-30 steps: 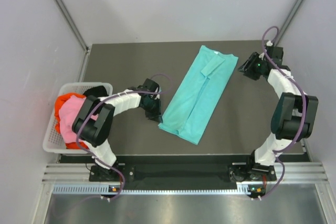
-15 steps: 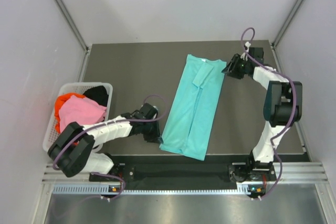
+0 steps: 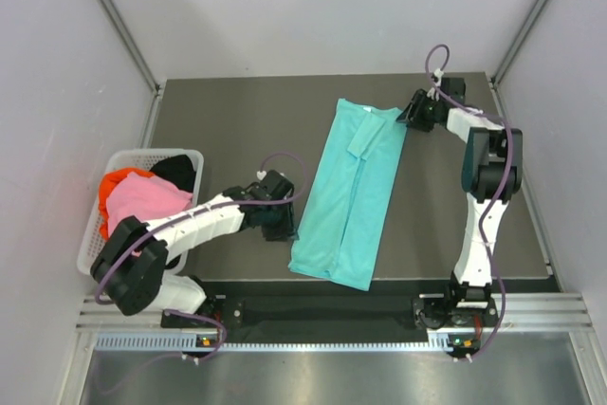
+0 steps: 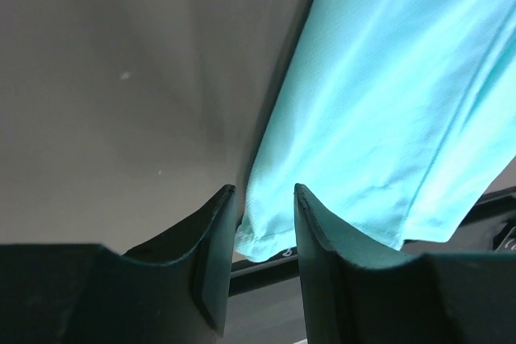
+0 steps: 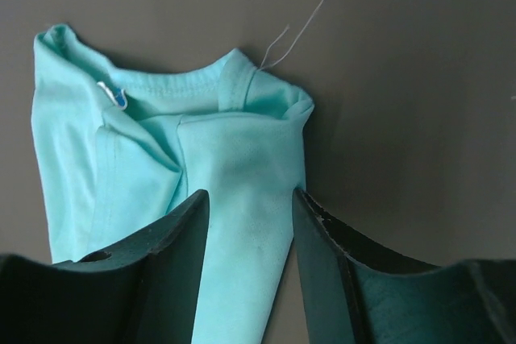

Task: Fold and stack the t-shirts
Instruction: Fold the tshirt

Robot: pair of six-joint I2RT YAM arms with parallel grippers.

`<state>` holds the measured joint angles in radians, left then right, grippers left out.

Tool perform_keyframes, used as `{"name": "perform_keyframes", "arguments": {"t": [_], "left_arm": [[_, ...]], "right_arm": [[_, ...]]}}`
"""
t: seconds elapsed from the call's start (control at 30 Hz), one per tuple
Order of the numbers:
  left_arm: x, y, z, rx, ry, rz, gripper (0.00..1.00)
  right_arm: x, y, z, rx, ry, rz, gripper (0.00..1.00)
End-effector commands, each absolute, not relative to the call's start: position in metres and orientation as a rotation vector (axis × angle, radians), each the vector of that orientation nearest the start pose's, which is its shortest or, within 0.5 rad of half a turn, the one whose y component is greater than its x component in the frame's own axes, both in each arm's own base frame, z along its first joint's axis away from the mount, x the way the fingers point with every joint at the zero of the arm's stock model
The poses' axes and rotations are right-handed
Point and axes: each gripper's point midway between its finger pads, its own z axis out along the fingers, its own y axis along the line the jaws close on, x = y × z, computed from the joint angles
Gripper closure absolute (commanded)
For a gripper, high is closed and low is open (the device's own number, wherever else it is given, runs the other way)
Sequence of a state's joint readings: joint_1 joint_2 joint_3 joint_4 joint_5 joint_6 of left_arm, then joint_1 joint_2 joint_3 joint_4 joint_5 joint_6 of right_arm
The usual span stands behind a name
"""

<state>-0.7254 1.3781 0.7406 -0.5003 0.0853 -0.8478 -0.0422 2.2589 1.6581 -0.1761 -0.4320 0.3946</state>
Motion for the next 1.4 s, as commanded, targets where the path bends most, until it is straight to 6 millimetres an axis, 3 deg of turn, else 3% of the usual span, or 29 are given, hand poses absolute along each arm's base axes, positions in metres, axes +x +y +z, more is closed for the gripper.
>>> {"name": "perform_keyframes", "arguments": {"t": [0.0,0.2,0.43,0.63,0.73,0.8,0.87,0.97,1.2,1.37], "left_arm": [[0.201,-0.219,0.058,-0.094,2.791,-0.441,0.60],[0.220,-0.235,0.067,-0.034,2.780,-0.437,0.60],[0.238,-0.247,0.059,0.047,2.791,-0.411,0.59],[0.256,-0.262,0.066,0.112,2.793,-0.423,0.59],[0.261,-0.266,0.068,0.119,2.786,-0.440,0.59],[0.264,-0.266,0.068,0.120,2.786,-0.439,0.59],[0.268,-0.263,0.066,0.113,2.786,-0.425,0.59],[0.277,-0.255,0.062,0.081,2.786,-0.404,0.59],[0.306,-0.235,0.047,-0.070,2.811,-0.424,0.56],[0.319,-0.249,0.048,-0.004,2.786,-0.548,0.54]], "right_arm": [[0.575,0.058,0.049,0.264,2.308,0.629,0.53],[0.579,0.045,0.042,0.320,2.330,0.587,0.53],[0.585,0.045,0.040,0.333,2.342,0.588,0.53],[0.588,0.045,0.042,0.318,2.348,0.585,0.53],[0.590,0.051,0.039,0.285,2.347,0.639,0.61],[0.596,0.060,0.040,0.262,2.324,0.719,0.76],[0.607,0.065,0.047,0.270,2.268,0.765,0.89],[0.632,0.070,0.065,0.259,2.140,0.800,0.99],[0.687,0.089,0.072,0.329,1.961,0.989,1.00],[0.708,0.089,0.074,0.346,1.886,0.996,0.94]]}}
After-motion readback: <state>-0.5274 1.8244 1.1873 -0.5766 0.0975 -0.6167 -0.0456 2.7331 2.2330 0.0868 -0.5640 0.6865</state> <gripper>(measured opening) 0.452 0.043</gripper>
